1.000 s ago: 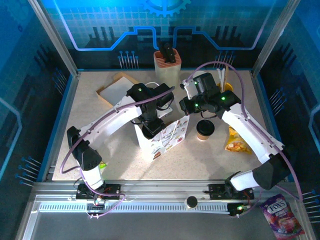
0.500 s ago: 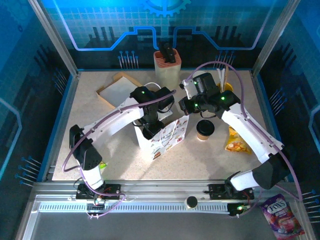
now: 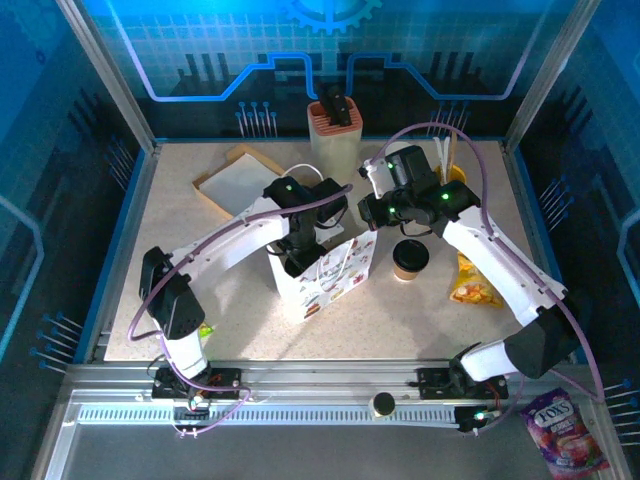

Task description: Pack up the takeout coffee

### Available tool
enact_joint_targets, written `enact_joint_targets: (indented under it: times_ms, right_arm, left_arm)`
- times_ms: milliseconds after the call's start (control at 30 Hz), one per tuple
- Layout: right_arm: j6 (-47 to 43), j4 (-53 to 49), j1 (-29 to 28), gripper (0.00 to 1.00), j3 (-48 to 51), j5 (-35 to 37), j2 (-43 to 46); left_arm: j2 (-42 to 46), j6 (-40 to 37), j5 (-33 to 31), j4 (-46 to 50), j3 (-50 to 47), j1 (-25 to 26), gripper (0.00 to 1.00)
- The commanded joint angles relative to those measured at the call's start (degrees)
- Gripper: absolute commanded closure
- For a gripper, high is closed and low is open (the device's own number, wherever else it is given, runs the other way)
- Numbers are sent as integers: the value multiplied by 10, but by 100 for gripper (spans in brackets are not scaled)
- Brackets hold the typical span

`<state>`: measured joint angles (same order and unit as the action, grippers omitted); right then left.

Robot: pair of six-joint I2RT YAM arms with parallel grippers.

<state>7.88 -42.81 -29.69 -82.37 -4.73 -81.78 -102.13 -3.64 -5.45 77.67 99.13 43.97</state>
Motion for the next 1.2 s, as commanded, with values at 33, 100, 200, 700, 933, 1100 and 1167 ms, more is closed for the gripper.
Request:
enact_joint_targets:
  times_ms: [33, 100, 200, 700, 933, 1100, 1167]
  right_arm:
    - [-3, -5, -10, 94, -1, -4, -8]
    - [-4, -8, -10, 94, -3, -3, -9]
    - [-7, -13, -10, 95, -10, -1, -10]
    - [-23, -23, -10, 97, -30, 7, -22]
    - [-23, -22, -10, 97, -29, 6, -24]
    - [-23, -22, -10, 97, -29, 5, -26]
    - [-23, -21, -10, 97, -29, 6, -25]
  left_arm:
    - [8, -17, 18, -2, -12, -4, 48]
    - [9, -17, 19, -3, -15, -4, 48]
    - [11, -18, 21, -4, -17, -4, 48]
    - [23, -31, 31, -5, -26, -4, 48]
    - [21, -29, 31, -9, -27, -4, 48]
    - [19, -30, 30, -13, -31, -4, 48]
    - [19, -29, 30, -13, -30, -4, 48]
